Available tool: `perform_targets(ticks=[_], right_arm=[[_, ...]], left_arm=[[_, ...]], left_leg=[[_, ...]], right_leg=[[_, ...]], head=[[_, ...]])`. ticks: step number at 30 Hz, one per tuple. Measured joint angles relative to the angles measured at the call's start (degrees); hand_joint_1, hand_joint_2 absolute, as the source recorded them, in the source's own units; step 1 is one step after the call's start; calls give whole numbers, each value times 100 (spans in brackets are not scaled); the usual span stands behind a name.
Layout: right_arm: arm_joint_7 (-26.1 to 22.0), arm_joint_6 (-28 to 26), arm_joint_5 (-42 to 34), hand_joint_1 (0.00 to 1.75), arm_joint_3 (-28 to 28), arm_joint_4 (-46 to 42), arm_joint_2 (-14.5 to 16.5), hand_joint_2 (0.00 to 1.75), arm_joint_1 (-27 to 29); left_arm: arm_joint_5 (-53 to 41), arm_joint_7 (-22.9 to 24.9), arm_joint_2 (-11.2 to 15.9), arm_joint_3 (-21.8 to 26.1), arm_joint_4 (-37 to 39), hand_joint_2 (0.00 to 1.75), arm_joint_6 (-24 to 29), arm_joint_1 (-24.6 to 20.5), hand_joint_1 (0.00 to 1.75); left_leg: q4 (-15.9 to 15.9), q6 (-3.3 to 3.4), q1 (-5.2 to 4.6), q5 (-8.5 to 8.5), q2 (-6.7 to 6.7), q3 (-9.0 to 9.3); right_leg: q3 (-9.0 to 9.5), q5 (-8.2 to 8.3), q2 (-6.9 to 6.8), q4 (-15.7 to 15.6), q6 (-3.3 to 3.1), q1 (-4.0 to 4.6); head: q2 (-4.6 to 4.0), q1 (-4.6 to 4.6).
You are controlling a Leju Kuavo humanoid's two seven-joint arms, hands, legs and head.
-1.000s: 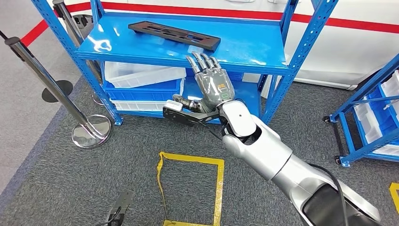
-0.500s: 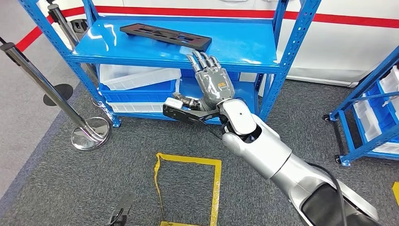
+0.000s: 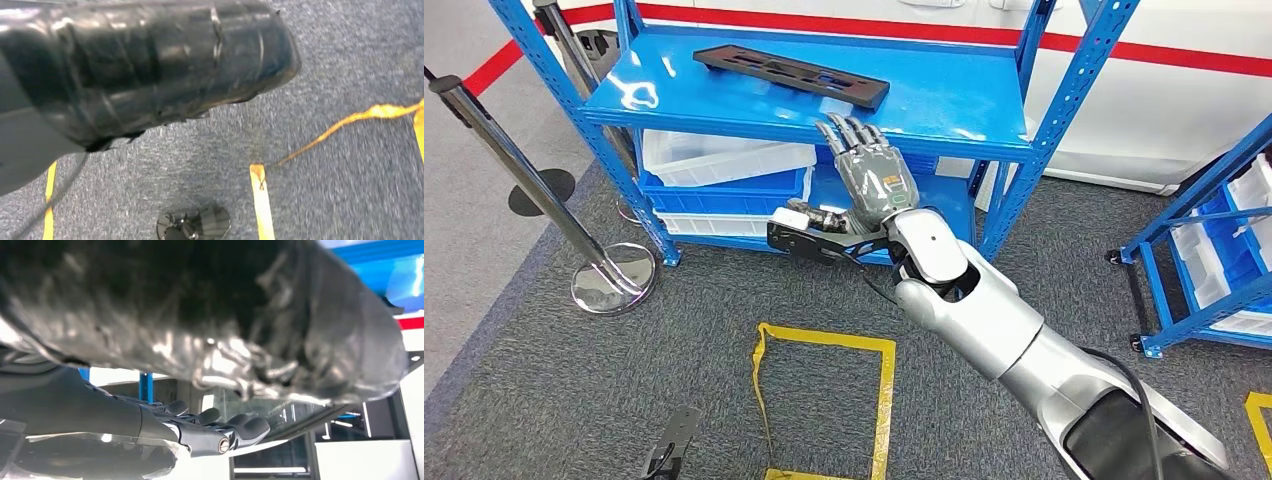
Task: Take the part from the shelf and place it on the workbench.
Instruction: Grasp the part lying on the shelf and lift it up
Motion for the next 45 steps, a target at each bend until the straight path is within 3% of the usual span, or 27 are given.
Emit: perform_targets(ticks=[1, 2, 4, 6, 11, 13, 15, 16, 17, 18, 19, 21, 22, 26, 28, 30, 31, 32, 33, 35, 36, 38, 42, 43, 45], right_arm=[[0, 16, -5, 0, 0, 1, -2, 0, 12], [0, 37, -13, 0, 0, -1, -3, 0, 17], [0, 75, -42, 0, 0, -14, -5, 0, 7], [0, 99, -72, 0, 0, -34, -2, 0, -12], [4, 156, -92, 0, 0, -74, 5, 0, -34], [4, 168, -93, 0, 1, -92, 10, 0, -53], [5, 198, -92, 0, 5, -96, 10, 0, -62], [5, 217, -92, 0, 9, -96, 10, 0, -62], [8, 237, -91, 0, 12, -96, 10, 0, -61], [10, 250, -91, 0, 14, -97, 10, 0, -62], [13, 259, -91, 0, 15, -102, 10, 0, -64], [19, 268, -91, 0, 15, -111, 10, 0, -75], [25, 271, -91, 0, 15, -116, 10, 0, -84], [55, 277, -90, 0, 24, -123, 10, 0, -101], [71, 277, -88, 0, 31, -124, 10, 0, -113], [91, 277, -85, 0, 37, -121, 9, 0, -109], [104, 272, -84, 0, 38, -116, 7, 0, -97], [114, 261, -86, 0, 39, -109, 5, 0, -85], [122, 238, -96, 0, 39, -102, 4, 0, -77], [129, 157, -120, 0, 39, -84, 4, 0, -84], [141, 101, -125, 0, 39, -73, 7, 0, -94], [195, -7, -77, 0, 37, -51, 7, 0, -98], [328, -103, 171, 0, 33, -33, 0, 0, -83], [343, -99, 211, 0, 33, -30, 1, 0, -87], [370, -74, 244, 0, 33, -10, 2, 0, -96]], left_arm=[[24, -10, 2, 2, 1, 0, 9, 5, 0], [52, -22, 2, 5, 1, 0, 15, 10, 0], [113, -52, 1, 15, 2, 0, 19, 17, 0], [159, -86, 1, 35, 2, 0, 16, 15, 0], [202, -123, 2, 81, 2, 0, 9, 17, 0], [214, -136, -3, 99, 2, 0, 0, 12, 0], [221, -141, -5, 117, 2, 0, -16, 17, 0], [224, -142, -5, 128, 2, 0, -25, 24, 0], [226, -142, -5, 138, 2, 0, -34, 28, 0], [229, -142, -5, 144, 2, 0, -41, 28, 0], [232, -142, -5, 148, 2, 0, -46, 25, 0], [245, -148, -5, 155, 2, 0, -51, 16, 0], [253, -153, -5, 161, 2, 0, -52, 11, 0], [264, -176, -5, 191, 6, 0, -53, 16, 0], [264, -194, -9, 198, 8, 0, -54, 8, 0], [263, -204, -9, 210, 10, 0, -55, 0, 0], [263, -204, -9, 220, 11, 0, -54, 0, 0], [263, -203, -10, 229, 13, 0, -52, 0, 0], [263, -199, -13, 237, 14, 0, -50, -1, 0], [263, -193, -20, 248, 15, 0, -45, -10, 0], [264, -192, -23, 256, 17, 0, -44, -22, 0], [270, -202, -25, 275, 20, 0, -45, -41, 0], [272, -208, -44, 287, 24, 0, -73, -30, 0], [272, -203, -54, 288, 24, 0, -78, -29, 0], [274, -191, -66, 289, 24, 0, -79, -24, 0]], left_leg=[[7, 3, 0, -6, -2, 0], [20, 2, 3, -15, -6, 1], [75, -23, 13, -58, -18, 0], [158, -77, 0, -108, -33, -34], [270, -207, 21, -186, -23, -107], [734, -263, 36, -420, -5, -325], [1438, -297, 45, -672, -3, -697], [1656, -303, 46, -695, -3, -834], [1678, -298, 46, -617, -3, -881], [1476, -283, 45, -442, -3, -814], [1110, -259, 44, -216, -2, -656], [417, -209, 20, 53, -1, -329], [226, -188, 3, 81, -2, -238], [18, -110, -8, 61, -13, -136], [-51, -60, 10, 64, -9, -62], [-54, -14, -3, 28, -8, -17], [-49, 1, -5, 6, -7, 3], [-40, 8, -4, -20, -9, 24], [-23, 4, 1, -52, -14, 48], [46, -32, 14, -142, -29, 82], [104, -62, 8, -191, -39, 77], [172, -119, -3, -248, -51, 41], [322, -202, 15, -353, -33, -14], [565, -230, 24, -452, -23, -139], [1285, -270, 40, -676, -7, -560]], right_leg=[[-90, -12, -1, 171, 10, -6], [-83, 83, -2, 136, 19, -15], [195, 467, -2, -496, 30, -38], [493, 674, 7, -1113, 15, -35], [584, 680, 22, -1305, -140, -12], [622, 682, 8, -1336, -194, -23], [637, 669, 0, -1338, -227, -11], [645, 661, 0, -1336, -234, -6], [655, 651, 2, -1334, -237, -3], [673, 638, 4, -1333, -235, -1], [698, 620, 5, -1333, -228, -1], [734, 591, 6, -1347, -201, 5], [735, 586, 7, -1359, -181, 8], [712, 539, 1, -1359, -73, 9], [540, 331, -1, -977, -44, 12], [169, 73, -1, -258, -30, 8], [-3, 35, -2, 15, -21, 2], [-97, 99, -3, 110, -9, -8], [-91, 265, -4, -8, 4, -22], [125, 677, -4, -624, 23, -52], [256, 782, 2, -936, 20, -58], [376, 772, 17, -1200, -17, -41], [464, 721, 36, -1275, -132, -47], [505, 703, 34, -1290, -164, -55], [571, 655, 30, -1297, -206, -45]], head=[[0, 1], [0, 2], [0, 3], [0, 0], [0, -23], [0, -48], [0, -58], [0, -59], [0, -59], [0, -60], [0, -60], [0, -60], [0, -58], [0, -52], [0, -41], [0, -38], [0, -38], [0, -36], [0, -37], [0, -36], [0, -37], [0, -44], [0, -66], [0, -78], [0, -103]])
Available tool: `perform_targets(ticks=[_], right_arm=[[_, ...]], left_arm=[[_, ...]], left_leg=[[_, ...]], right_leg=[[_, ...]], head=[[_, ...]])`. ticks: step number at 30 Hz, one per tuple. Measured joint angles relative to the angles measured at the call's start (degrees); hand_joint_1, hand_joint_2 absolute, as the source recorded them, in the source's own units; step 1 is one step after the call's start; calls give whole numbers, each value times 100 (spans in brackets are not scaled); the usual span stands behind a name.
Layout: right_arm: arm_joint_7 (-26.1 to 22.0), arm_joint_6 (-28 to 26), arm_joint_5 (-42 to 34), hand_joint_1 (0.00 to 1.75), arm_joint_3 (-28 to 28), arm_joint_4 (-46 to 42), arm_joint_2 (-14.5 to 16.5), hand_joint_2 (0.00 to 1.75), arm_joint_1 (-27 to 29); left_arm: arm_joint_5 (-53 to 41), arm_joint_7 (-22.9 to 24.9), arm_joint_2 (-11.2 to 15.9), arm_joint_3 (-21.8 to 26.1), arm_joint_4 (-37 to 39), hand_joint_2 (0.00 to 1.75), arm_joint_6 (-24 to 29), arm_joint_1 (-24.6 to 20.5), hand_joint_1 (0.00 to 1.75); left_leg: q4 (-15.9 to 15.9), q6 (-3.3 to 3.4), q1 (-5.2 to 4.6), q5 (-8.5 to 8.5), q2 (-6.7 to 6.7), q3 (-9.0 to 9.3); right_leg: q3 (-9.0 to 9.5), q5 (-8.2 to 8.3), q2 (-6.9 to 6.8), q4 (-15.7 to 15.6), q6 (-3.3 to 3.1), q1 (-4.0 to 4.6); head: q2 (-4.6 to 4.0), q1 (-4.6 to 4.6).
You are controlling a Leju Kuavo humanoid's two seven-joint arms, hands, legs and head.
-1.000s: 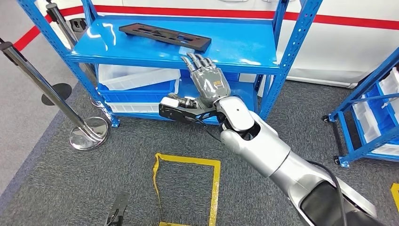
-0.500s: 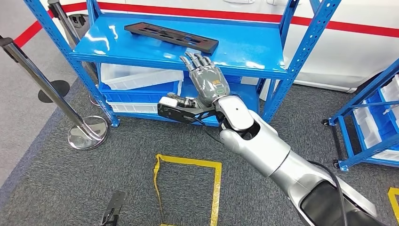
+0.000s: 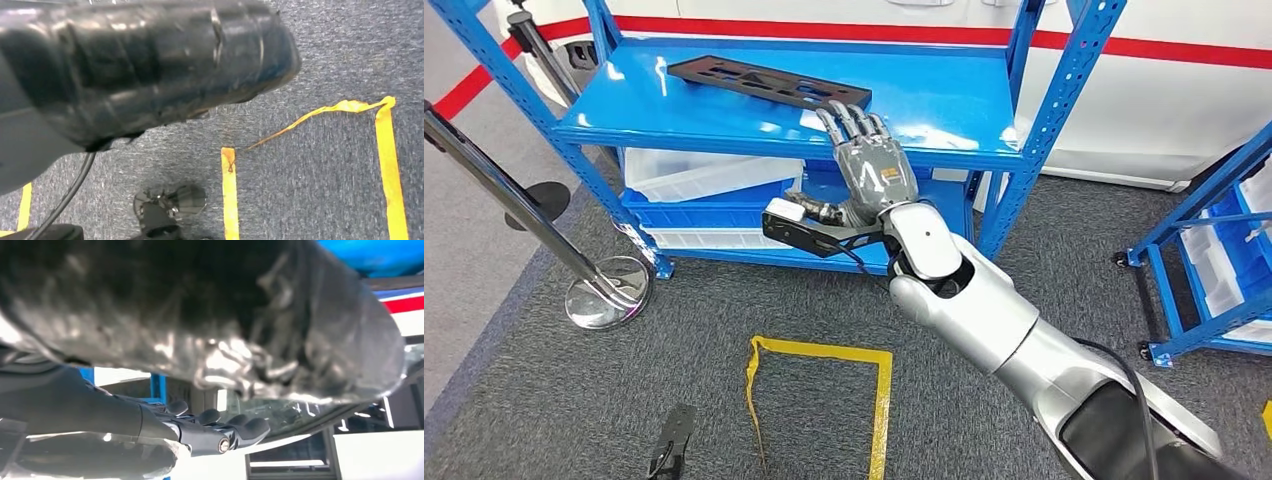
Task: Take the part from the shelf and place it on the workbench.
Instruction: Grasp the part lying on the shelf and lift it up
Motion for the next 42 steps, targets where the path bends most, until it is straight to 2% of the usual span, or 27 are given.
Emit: perform_targets(ticks=[1, 2, 3, 5, 6, 7, 10, 12, 14, 16, 17, 18, 19, 21, 22, 24, 27, 28, 31, 32, 33, 34, 36, 37, 38, 40, 42], right_arm=[[8, 18, 0, 0, 0, 19, 0, 0, -1], [13, 32, -2, 0, 0, 42, 0, 0, -1], [14, 43, -5, 0, 0, 64, 0, 0, -3], [14, 45, -9, 0, -1, 102, 2, 0, -20], [14, 45, -9, 0, -2, 116, 2, 0, -35], [14, 49, -13, 0, -3, 131, 3, 0, -52], [-12, 63, -70, 0, -5, 176, 3, 0, -88], [-55, 62, -128, 0, -16, 208, 3, 0, -113], [-94, 54, -173, 0, -27, 243, 2, 0, -154], [-129, 33, -202, 0, -27, 297, 2, 87, -167], [-147, 16, -208, 0, -27, 332, 2, 131, -162], [-163, -4, -209, 0, -26, 366, 2, 175, -161], [-176, -27, -205, 0, -26, 394, 3, 175, -169], [-203, -71, -187, 0, -27, 438, 5, 175, -209], [-216, -86, -177, 0, -27, 454, 9, 175, -233], [-238, -100, -162, 0, -26, 484, 19, 175, -261], [-260, -104, -154, 0, -26, 521, 31, 44, -275], [-272, -104, -152, 0, -26, 533, 40, 44, -286], [-305, -82, -151, 0, -20, 591, 80, 175, -312], [-319, -61, -162, 0, -14, 627, 93, 175, -313], [-340, -32, -185, 0, -7, 669, 109, 175, -312], [-369, 5, -209, 0, -2, 714, 129, 175, -313], [-435, 66, -243, 0, 4, 796, 180, 175, -325], [-462, 98, -245, 0, 8, 832, 204, 175, -338], [-481, 124, -245, 0, 14, 868, 225, 175, -352], [-506, 172, -244, 0, 31, 940, 248, 175, -367], [-537, 195, -229, 0, 50, 1001, 260, 175, -372]], left_arm=[[1, 10, -1, 1, 0, 0, 1, 10, 0], [2, 20, -1, 1, 0, 0, 1, 21, 0], [2, 30, -2, 1, 0, 0, 2, 27, 0], [2, 40, -3, 1, 0, 0, 2, 23, 0], [2, 42, -4, 1, 0, 0, 2, 17, 0], [2, 40, -4, 2, 0, 0, 3, 9, 0], [5, 33, -5, 6, 0, 0, 9, 2, 0], [2, 34, -11, 9, 0, 0, 14, 9, 0], [-8, 50, -21, 9, 0, 0, 16, 3, 0], [-19, 84, -25, 10, 0, 0, 24, -6, 0], [-27, 102, -25, 10, 0, 0, 29, -6, 0], [-36, 118, -25, 11, 0, 0, 33, -5, 0], [-46, 131, -26, 11, 0, 0, 38, -4, 0], [-64, 154, -27, 11, 0, 0, 48, -13, 0], [-71, 166, -26, 11, 0, 0, 52, -24, 0], [-78, 179, -26, 11, 1, 0, 62, -50, 0], [-93, 185, -22, 11, 2, 0, 82, -60, 0], [-102, 186, -22, 11, 1, 0, 86, -65, 0], [-118, 204, -26, 11, 2, 0, 90, -80, 0], [-122, 214, -25, 11, 2, 0, 90, -80, 0], [-129, 222, -25, 11, 2, 0, 90, -78, 0], [-137, 228, -25, 11, 2, 0, 90, -79, 0], [-157, 236, -25, 11, 2, 0, 91, -91, 0], [-167, 238, -25, 11, 2, 0, 91, -100, 0], [-176, 243, -25, 11, 2, 0, 91, -111, 0], [-193, 255, -25, 11, 2, 0, 92, -130, 0], [-222, 280, -26, 11, 2, 0, 90, -130, 0]], left_leg=[[316, -8, 4, -47, 1, -219], [454, -5, 4, 4, 1, -355], [389, 7, 3, 156, 1, -391], [-273, 55, -5, 636, 1, -178], [-616, 78, -23, 803, 0, -22], [-897, 107, -46, 879, -1, 113], [-1154, 176, -90, 801, -9, 252], [-1240, 213, -65, 793, -9, 318], [-1314, 263, -46, 774, -4, 415], [-1320, 304, -59, 719, -3, 484], [-1312, 312, -62, 684, -5, 520], [-1299, 311, -61, 642, -9, 562], [-1274, 304, -57, 592, -16, 607], [-1194, 267, -58, 468, -30, 675], [-1148, 241, -65, 415, -39, 682], [-1110, 190, -75, 363, -48, 665], [-1060, 114, -56, 295, -34, 638], [-900, 81, -49, 224, -22, 560], [86, 7, -22, -63, -3, -24], [331, 2, -18, -71, -2, -213], [390, 10, -17, 23, -2, -319], [233, 29, -19, 228, -2, -316], [-462, 80, -37, 715, -4, -81], [-780, 107, -60, 869, -7, 53], [-994, 133, -82, 911, -9, 157], [-1142, 174, -114, 850, -14, 235], [-1253, 216, -83, 830, -15, 303]], right_leg=[[32, -28, 1, 0, -9, 8], [69, -58, 4, 1, -11, 14], [112, -89, 9, 1, -11, 18], [216, -160, 18, -3, 0, 20], [255, -191, 21, -12, 13, 27], [279, -212, 24, -26, 31, 29], [297, -234, 28, -89, 102, 30], [280, -303, 13, -25, 143, 35], [27, -512, 0, 470, 153, 44], [-438, -712, 0, 1232, 154, 48], [-623, -701, -1, 1463, 161, 46], [-713, -578, -3, 1486, 170, 41], [-691, -358, -6, 1288, 177, 33], [-453, 106, -11, 583, 180, 21], [-332, 199, -10, 294, 166, 22], [-226, 158, 0, 99, 119, 47], [-177, 115, 9, 34, 34, 38], [-148, 104, 7, 16, 7, 24], [-58, 41, 1, -3, -49, 23], [-23, 14, 2, -2, -55, 29], [20, -18, 5, -2, -56, 34], [73, -54, 9, -2, -54, 37], [187, -132, 19, -12, -44, 40], [229, -162, 25, -21, -31, 45], [251, -182, 27, -33, -15, 48], [258, -196, 26, -64, 25, 51], [246, -239, 11, -55, 69, 52]], head=[[0, 1], [0, 1], [0, 1], [0, 3], [0, 5], [0, 4], [0, 3], [0, 14], [0, 28], [0, 32], [0, 33], [0, 34], [0, 35], [0, 37], [0, 37], [0, 26], [0, 21], [0, 14], [0, 3], [0, 3], [0, 2], [0, 3], [0, 6], [0, 5], [0, 4], [0, 1], [0, 9]])
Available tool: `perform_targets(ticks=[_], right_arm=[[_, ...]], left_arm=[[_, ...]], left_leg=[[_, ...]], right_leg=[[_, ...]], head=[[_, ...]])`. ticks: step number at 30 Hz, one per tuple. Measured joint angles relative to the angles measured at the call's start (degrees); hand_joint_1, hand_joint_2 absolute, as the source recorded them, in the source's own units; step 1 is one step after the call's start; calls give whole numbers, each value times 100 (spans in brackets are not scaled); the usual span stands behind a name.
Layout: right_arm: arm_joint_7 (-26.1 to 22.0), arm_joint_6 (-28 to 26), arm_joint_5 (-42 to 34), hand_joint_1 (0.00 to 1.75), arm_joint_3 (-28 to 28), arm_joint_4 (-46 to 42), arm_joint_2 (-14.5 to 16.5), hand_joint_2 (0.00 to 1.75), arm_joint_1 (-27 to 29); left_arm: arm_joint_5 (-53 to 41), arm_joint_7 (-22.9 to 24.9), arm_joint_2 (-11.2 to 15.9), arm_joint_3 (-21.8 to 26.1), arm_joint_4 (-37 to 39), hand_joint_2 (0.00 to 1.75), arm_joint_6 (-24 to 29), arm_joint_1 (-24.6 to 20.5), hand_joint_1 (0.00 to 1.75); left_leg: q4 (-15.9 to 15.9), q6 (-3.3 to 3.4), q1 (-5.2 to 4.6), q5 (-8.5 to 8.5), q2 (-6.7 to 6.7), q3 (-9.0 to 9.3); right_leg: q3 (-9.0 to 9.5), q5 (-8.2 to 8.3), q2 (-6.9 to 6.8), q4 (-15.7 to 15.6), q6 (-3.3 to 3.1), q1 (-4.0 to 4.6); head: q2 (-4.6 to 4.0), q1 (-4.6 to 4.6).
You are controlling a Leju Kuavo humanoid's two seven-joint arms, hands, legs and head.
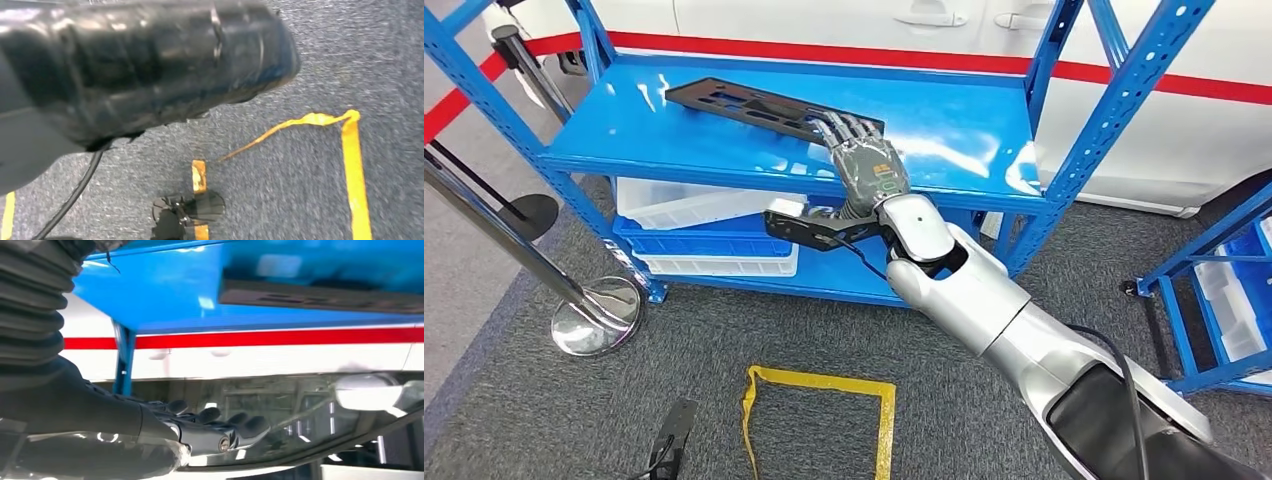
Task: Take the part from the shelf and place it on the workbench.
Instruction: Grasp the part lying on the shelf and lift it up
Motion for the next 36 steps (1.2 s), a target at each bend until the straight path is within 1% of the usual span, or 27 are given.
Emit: perform_targets(ticks=[1, 2, 4, 5, 6, 7, 9, 10, 11, 13, 15, 16, 17, 18, 20, 21, 22, 23, 24, 25, 26, 27, 29, 31, 33, 35, 36], right_arm=[[-25, 11, 16, 0, 10, 25, 7, 175, -6], [-48, 25, 43, 0, 21, 47, 13, 175, -13], [-86, 57, 103, 0, 56, 102, 23, 175, 5], [-97, 70, 132, 0, 75, 136, 25, 175, 32], [-108, 81, 156, 0, 96, 171, 27, 175, 61], [-119, 90, 178, 0, 113, 204, 30, 175, 80], [-141, 117, 217, 0, 151, 258, 48, 175, 78], [-149, 134, 233, 0, 167, 282, 67, 175, 66], [-156, 147, 242, 0, 179, 305, 89, 175, 59], [-166, 161, 263, 0, 190, 344, 130, 175, 62], [-172, 159, 286, 0, 194, 376, 162, 175, 70], [-175, 159, 296, 0, 194, 389, 185, 175, 67], [-177, 158, 304, 0, 195, 398, 212, 175, 64], [-178, 160, 312, 0, 197, 408, 241, 175, 62], [-181, 162, 333, 0, 205, 432, 282, 175, 69], [-181, 164, 349, 0, 210, 447, 298, 175, 77], [-182, 165, 368, 0, 214, 463, 309, 175, 84], [-184, 165, 387, 0, 216, 476, 325, 175, 87], [-185, 164, 404, 0, 216, 486, 345, 175, 85], [-188, 163, 416, 0, 216, 493, 365, 175, 79], [-192, 163, 424, 0, 217, 497, 388, 175, 70], [-194, 163, 430, 0, 217, 503, 406, 175, 63], [-203, 162, 440, 0, 220, 516, 434, 175, 57], [-232, 157, 473, 0, 221, 527, 457, 175, 52], [-275, 152, 520, 0, 221, 532, 489, 175, 39], [-304, 151, 547, 0, 225, 544, 517, 175, 43], [-310, 152, 554, 0, 231, 553, 524, 175, 52]], left_arm=[[-21, 20, 0, 0, 0, 0, -5, 3, 0], [-46, 49, 0, 0, 0, 0, -12, 5, 0], [-84, 111, 2, 0, 0, 0, -33, 7, 0], [-94, 140, 3, 0, 0, 0, -43, 14, 0], [-98, 162, 3, 0, 1, 0, -50, 27, 0], [-100, 185, 3, 0, 1, 0, -55, 45, 0], [-104, 223, 2, 0, 3, 0, -61, 82, 0], [-108, 237, 2, 0, 4, 0, -62, 88, 0], [-111, 244, 2, 0, 5, 0, -62, 92, 0], [-116, 252, 3, 0, 7, 0, -62, 100, 0], [-118, 256, 8, -1, 8, 0, -63, 116, 0], [-121, 256, 9, -2, 9, 0, -64, 118, 0], [-123, 256, 10, -2, 9, 0, -66, 118, 0], [-123, 255, 10, -2, 9, 0, -67, 118, 0], [-124, 258, 8, -2, 9, 0, -68, 122, 0], [-125, 263, 8, -2, 9, 0, -68, 131, 0], [-128, 270, 8, -2, 9, 0, -68, 139, 0], [-132, 277, 8, -2, 9, 0, -68, 142, 0], [-137, 282, 8, -2, 9, 0, -69, 141, 0], [-141, 290, 8, -2, 9, 0, -70, 135, 0], [-146, 293, 8, -2, 9, 0, -73, 125, 0], [-149, 298, 8, -2, 9, 0, -75, 117, 0], [-157, 307, 9, -2, 9, 0, -81, 112, 0], [-180, 319, 6, -2, 9, 0, -86, 122, 0], [-209, 334, 2, -2, 9, 0, -89, 120, 0], [-220, 348, 1, -3, 9, 0, -90, 105, 0], [-221, 354, 1, -3, 9, 0, -90, 101, 0]], left_leg=[[-54, 22, 15, 1, 1, 44], [-100, 47, 29, -2, 4, 93], [-114, 86, 21, -42, 8, 154], [-106, 99, 20, -69, 7, 179], [-94, 102, 22, -102, 4, 205], [-73, 97, 25, -139, -1, 231], [1, 62, 33, -236, -13, 274], [59, 33, 25, -286, -19, 273], [103, 4, 18, -325, -25, 259], [149, -44, 12, -357, -30, 231], [165, -82, 29, -389, -24, 230], [248, -110, 34, -442, -14, 197], [445, -142, 42, -538, -5, 100], [750, -175, 53, -663, 6, -60], [1471, -216, 69, -880, 12, -485], [1673, -220, 73, -882, 12, -635], [1663, -215, 74, -772, 12, -684], [1423, -202, 74, -564, 12, -612], [1026, -184, 73, -320, 13, -457], [646, -165, 63, -147, 12, -276], [334, -141, 45, -52, 9, -129], [166, -121, 27, -37, 6, -45], [76, -77, -2, -78, -1, 0], [2, -26, 24, -67, 4, 59], [-67, 38, 44, -67, 13, 142], [-68, 88, 30, -105, 16, 190], [-59, 96, 29, -128, 14, 210]], right_leg=[[-46, -64, -9, 101, 17, 1], [-155, -169, -15, 321, 29, 2], [-547, -403, -22, 1024, 45, -4], [-749, -451, -22, 1327, 57, -8], [-882, -395, -23, 1464, 70, -14], [-913, -238, -24, 1390, 82, -24], [-732, 209, -28, 786, 94, -49], [-601, 347, -29, 474, 92, -53], [-508, 404, -26, 264, 79, -50], [-442, 357, -13, 137, 38, -23], [-424, 338, -7, 114, -15, -26], [-402, 330, -9, 102, -43, -38], [-375, 320, -12, 90, -68, -49], [-352, 306, -14, 85, -92, -49], [-315, 272, -15, 84, -126, -34], [-293, 255, -13, 84, -133, -27], [-265, 234, -10, 84, -135, -23], [-228, 211, -5, 84, -132, -20], [-188, 184, 0, 84, -126, -20], [-155, 161, 5, 77, -115, -13], [-136, 145, 10, 68, -99, -8], [-128, 139, 14, 51, -77, -5], [-118, 138, 16, 8, -25, -6], [-138, 68, 1, 74, 24, -2], [-329, -152, -13, 497, 42, 5], [-732, -416, -14, 1248, 52, 2], [-901, -449, -16, 1509, 64, -4]], head=[[0, 8], [0, 14], [0, 22], [0, 22], [0, 23], [0, 24], [0, 25], [0, 25], [0, 19], [0, 7], [0, 3], [0, -3], [0, -13], [0, -24], [0, -34], [0, -34], [0, -34], [0, -33], [0, -33], [0, -32], [0, -32], [0, -32], [0, -32], [0, -27], [0, -21], [0, -22], [0, -22]])
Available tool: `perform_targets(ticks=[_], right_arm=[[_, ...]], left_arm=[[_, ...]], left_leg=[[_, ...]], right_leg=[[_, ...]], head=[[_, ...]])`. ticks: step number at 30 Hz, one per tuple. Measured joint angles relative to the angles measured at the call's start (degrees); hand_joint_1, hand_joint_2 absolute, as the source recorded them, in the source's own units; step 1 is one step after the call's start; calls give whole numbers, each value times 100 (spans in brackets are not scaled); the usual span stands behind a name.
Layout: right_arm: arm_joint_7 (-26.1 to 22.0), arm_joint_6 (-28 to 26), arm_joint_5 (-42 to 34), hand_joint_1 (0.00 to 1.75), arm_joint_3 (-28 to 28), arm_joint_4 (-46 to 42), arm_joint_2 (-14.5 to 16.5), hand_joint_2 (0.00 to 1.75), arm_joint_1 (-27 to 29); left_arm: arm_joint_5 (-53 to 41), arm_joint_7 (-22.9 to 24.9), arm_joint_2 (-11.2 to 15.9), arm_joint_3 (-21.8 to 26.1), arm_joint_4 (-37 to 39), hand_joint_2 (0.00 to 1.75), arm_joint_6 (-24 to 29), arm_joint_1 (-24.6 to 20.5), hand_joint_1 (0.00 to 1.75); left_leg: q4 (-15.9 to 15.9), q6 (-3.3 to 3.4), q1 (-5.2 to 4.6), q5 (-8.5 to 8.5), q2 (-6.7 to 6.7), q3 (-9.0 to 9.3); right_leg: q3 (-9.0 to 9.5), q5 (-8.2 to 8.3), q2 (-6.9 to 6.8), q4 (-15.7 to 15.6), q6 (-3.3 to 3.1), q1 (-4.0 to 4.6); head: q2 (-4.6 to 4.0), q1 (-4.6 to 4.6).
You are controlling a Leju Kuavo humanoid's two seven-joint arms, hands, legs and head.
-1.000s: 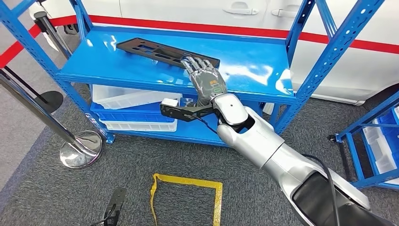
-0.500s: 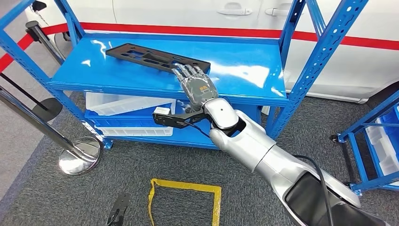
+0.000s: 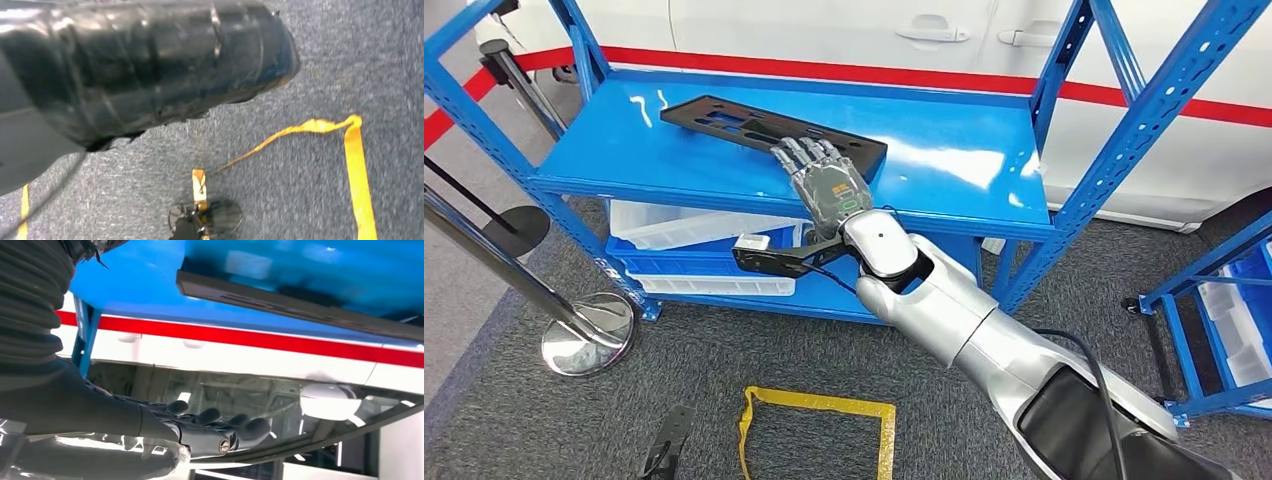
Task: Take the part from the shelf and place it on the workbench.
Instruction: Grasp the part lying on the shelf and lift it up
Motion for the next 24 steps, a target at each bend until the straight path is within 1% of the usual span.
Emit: perform_targets(ticks=[1, 2, 3, 4, 5, 6, 7, 9, 10, 11, 12, 13, 14, 15, 16, 17, 18, 19, 20, 21, 22, 23, 24], right_arm=[[-8, 0, 5, 0, 7, 9, 10, 175, 7], [-13, -1, 10, 0, 13, 14, 21, 175, 7], [-18, -1, 14, 0, 19, 17, 37, 175, 0], [-25, -2, 16, 0, 22, 19, 52, 175, -11], [-31, -3, 19, 0, 26, 20, 75, 175, -23], [-37, -4, 22, 0, 29, 23, 97, 175, -30], [-45, -5, 26, 0, 32, 28, 113, 175, -32], [-63, -7, 39, 0, 34, 39, 142, 175, -34], [-77, -7, 49, 0, 34, 45, 160, 175, -39], [-93, -7, 60, 0, 34, 50, 187, 175, -47], [-108, -7, 71, 0, 36, 53, 224, 175, -52], [-122, -7, 80, 0, 39, 58, 254, 175, -55], [-132, -7, 89, 0, 49, 66, 279, 175, -53], [-138, -7, 102, 0, 63, 76, 295, 175, -46], [-140, -7, 117, 0, 82, 89, 302, 175, -39], [-140, -8, 137, 0, 101, 101, 308, 175, -33], [-140, -8, 155, 0, 114, 109, 314, 175, -31], [-139, -9, 170, 0, 122, 114, 322, 175, -34], [-139, -9, 182, 0, 127, 117, 329, 175, -42], [-139, -9, 190, 0, 129, 121, 335, 175, -50], [-137, -8, 197, 0, 131, 127, 338, 175, -53], [-135, -8, 202, 0, 132, 135, 339, 175, -54], [-133, -7, 212, 0, 132, 142, 344, 175, -51]], left_arm=[[-1, 4, -1, 0, 0, 0, 0, 0, 0], [-1, 8, -4, 0, 0, 0, -2, 3, 0], [-2, 11, -8, 0, 0, 0, -4, 5, 0], [-5, 13, -13, -1, 0, 0, -7, 4, 0], [-8, 15, -16, -1, 0, 0, -9, -1, 0], [-10, 16, -19, -2, 0, 0, -9, -8, 0], [-11, 16, -19, -2, 0, 0, -8, -11, 0], [-9, 15, -19, -2, 0, 0, -7, -13, 0], [-7, 13, -22, -2, 0, 0, -5, -12, 0], [-5, 10, -28, -2, 0, 0, -4, -16, 0], [-2, 6, -33, -2, 0, 0, -2, -22, 0], [1, 2, -39, -2, 0, 0, -1, -26, 0], [4, -1, -41, -2, 0, 0, 1, -27, 0], [9, -3, -41, -2, 0, 0, 2, -22, 0], [13, -3, -41, -2, 0, 0, 2, -16, 0], [16, -3, -41, -2, 0, 0, 2, -11, 0], [19, -3, -41, -2, 0, 0, 1, -10, 0], [20, -3, -41, -2, 0, 0, -2, -13, 0], [21, -3, -42, -2, 0, 0, -5, -18, 0], [21, -2, -42, -2, 0, 0, -9, -25, 0], [21, -2, -43, -2, 0, 0, -11, -29, 0], [22, -1, -43, -2, 0, 0, -13, -29, 0], [22, 0, -43, -2, 0, 0, -13, -27, 0]], left_leg=[[14, 1, 1, -30, -5, 23], [39, -9, 6, -66, -11, 47], [77, -27, 13, -112, -18, 68], [119, -52, 13, -160, -24, 78], [173, -82, 7, -206, -29, 74], [206, -112, 3, -235, -32, 64], [215, -140, -1, -249, -34, 54], [208, -184, 6, -271, -29, 51], [247, -210, 12, -306, -22, 39], [389, -240, 17, -382, -14, -23], [638, -273, 26, -495, -7, -146], [983, -301, 36, -624, -3, -323], [1355, -321, 44, -738, -1, -539], [1632, -332, 50, -780, -1, -722], [1740, -336, 53, -725, -1, -830], [1640, -331, 55, -572, -1, -836], [1335, -319, 56, -339, -1, -733], [949, -304, 55, -126, -1, -579], [598, -285, 39, 19, -2, -424], [346, -261, 22, 80, -2, -306], [225, -239, 5, 67, -3, -249], [186, -217, -10, 40, -4, -227], [145, -190, -1, 30, -2, -206]], right_leg=[[-93, 70, -2, 86, 13, -9], [-49, 262, -5, -105, 23, -20], [83, 509, -10, -466, 28, -33], [236, 681, -14, -823, 28, -39], [371, 787, -12, -1126, 16, -39], [448, 809, -7, -1290, 1, -31], [474, 769, 1, -1333, -21, -15], [497, 763, 10, -1373, -75, -11], [517, 754, 10, -1386, -109, -21], [541, 746, 7, -1400, -140, -35], [568, 733, 5, -1409, -171, -45], [588, 716, 3, -1411, -193, -42], [608, 698, 3, -1411, -208, -38], [630, 679, 4, -1410, -215, -34], [657, 657, 6, -1410, -217, -32], [691, 633, 9, -1410, -216, -32], [731, 605, 13, -1410, -211, -34], [770, 576, 17, -1415, -202, -35], [796, 551, 23, -1419, -187, -29], [809, 536, 28, -1430, -167, -23], [813, 530, 31, -1448, -146, -16], [815, 532, 33, -1473, -126, -9], [822, 526, 33, -1499, -102, -4]], head=[[0, 2], [0, 2], [0, 3], [0, 2], [0, -2], [0, -8], [0, -9], [0, -13], [0, -16], [0, -27], [0, -35], [0, -44], [0, -46], [0, -45], [0, -46], [0, -46], [0, -46], [0, -45], [0, -46], [0, -46], [0, -45], [0, -46], [0, -42]])
